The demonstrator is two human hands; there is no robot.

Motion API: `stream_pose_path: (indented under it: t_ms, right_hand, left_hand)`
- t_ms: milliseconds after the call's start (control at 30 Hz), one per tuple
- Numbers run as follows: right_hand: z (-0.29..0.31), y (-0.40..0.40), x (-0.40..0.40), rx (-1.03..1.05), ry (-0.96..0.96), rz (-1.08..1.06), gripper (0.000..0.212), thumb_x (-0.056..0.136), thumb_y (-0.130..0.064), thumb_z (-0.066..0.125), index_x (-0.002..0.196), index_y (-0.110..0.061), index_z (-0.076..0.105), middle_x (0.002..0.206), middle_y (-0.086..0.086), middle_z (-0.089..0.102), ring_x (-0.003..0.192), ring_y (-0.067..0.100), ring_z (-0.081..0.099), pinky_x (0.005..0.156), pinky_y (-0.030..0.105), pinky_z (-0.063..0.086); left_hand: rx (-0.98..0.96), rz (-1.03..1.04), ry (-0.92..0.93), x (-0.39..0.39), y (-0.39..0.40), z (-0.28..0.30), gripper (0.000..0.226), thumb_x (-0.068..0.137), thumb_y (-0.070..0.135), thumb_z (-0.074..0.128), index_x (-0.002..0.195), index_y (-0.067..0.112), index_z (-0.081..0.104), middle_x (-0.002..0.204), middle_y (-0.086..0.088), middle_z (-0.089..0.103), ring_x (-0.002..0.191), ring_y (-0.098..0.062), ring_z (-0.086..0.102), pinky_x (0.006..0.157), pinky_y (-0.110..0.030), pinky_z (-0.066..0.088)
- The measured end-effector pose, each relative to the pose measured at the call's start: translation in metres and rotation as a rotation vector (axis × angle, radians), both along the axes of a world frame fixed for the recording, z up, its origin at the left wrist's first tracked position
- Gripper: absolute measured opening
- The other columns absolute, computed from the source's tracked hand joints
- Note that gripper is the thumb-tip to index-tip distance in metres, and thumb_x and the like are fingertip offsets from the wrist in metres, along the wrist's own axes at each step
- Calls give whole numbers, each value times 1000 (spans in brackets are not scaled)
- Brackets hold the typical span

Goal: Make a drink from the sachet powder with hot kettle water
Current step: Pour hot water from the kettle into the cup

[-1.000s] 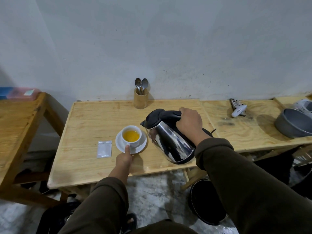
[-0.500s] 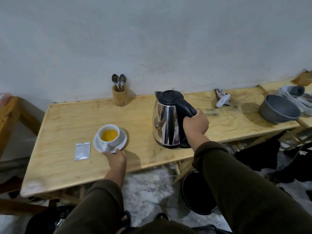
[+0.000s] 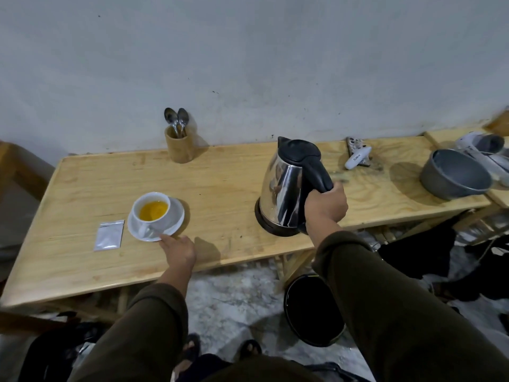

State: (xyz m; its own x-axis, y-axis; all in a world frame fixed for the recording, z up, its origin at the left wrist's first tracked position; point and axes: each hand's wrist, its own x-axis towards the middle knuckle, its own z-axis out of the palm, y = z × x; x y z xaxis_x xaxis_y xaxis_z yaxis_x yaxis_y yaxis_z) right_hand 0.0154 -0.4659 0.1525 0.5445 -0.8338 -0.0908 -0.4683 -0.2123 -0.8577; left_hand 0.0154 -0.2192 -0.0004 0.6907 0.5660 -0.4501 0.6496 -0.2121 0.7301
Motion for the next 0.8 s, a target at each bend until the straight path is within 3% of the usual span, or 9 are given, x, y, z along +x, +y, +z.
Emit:
stream_pose_path:
  t_ms: [67, 200, 333, 500, 733, 800]
  right_hand:
    - [-3, -3, 0, -10, -9, 12, 20, 81, -1, 51, 96, -12, 58, 97, 10, 67, 87, 32, 63, 79, 40, 55]
    - [-6, -8, 2, -11, -12, 35, 19, 81, -2, 52, 97, -9, 58, 96, 11, 67, 83, 31, 61, 72, 34, 50]
    - [-12, -8, 3, 3, -10, 46, 17, 82, -2, 53, 97, -10, 59, 98, 12, 67, 88, 32, 63, 76, 37, 53]
    - [-21, -10, -1, 17, -32, 51, 17, 81, -2, 54, 94, -10, 59, 95, 13, 67, 86, 33, 63, 79, 41, 56]
    - [-20, -8, -9, 110, -18, 40, 17, 83, -1, 54, 98, -8, 56, 99, 12, 63, 86, 28, 60, 74, 31, 49]
    - [-18, -6, -10, 193, -14, -2, 20, 82, -3, 55, 101, -9, 53, 104, 12, 61, 92, 30, 61, 79, 37, 54]
  left_hand:
    - [76, -34, 16, 5, -1, -5, 43, 100, 4, 21, 140, -4, 34, 150, -39, 19, 143, -48, 15, 119, -46, 14]
    - [55, -68, 30, 6, -1, -5, 53, 100, 11, 31, 147, -8, 15, 154, -32, 17, 144, -41, 18, 121, -41, 14]
    - [3, -77, 50, 4, -4, 1, 59, 97, 12, 38, 150, 0, 13, 156, -24, 19, 144, -37, 25, 118, -41, 24]
    - [18, -112, 44, 2, 0, -2, 64, 99, 14, 39, 149, -8, 5, 156, -26, 18, 144, -37, 23, 119, -39, 20]
    - [-31, -121, 16, -1, 2, 8, 71, 96, 15, 46, 150, -1, 3, 151, -21, 29, 138, -37, 33, 114, -41, 27]
    - [-39, -145, 31, -2, 4, 11, 73, 96, 17, 46, 151, -1, 2, 152, -21, 28, 138, -37, 32, 115, -42, 27]
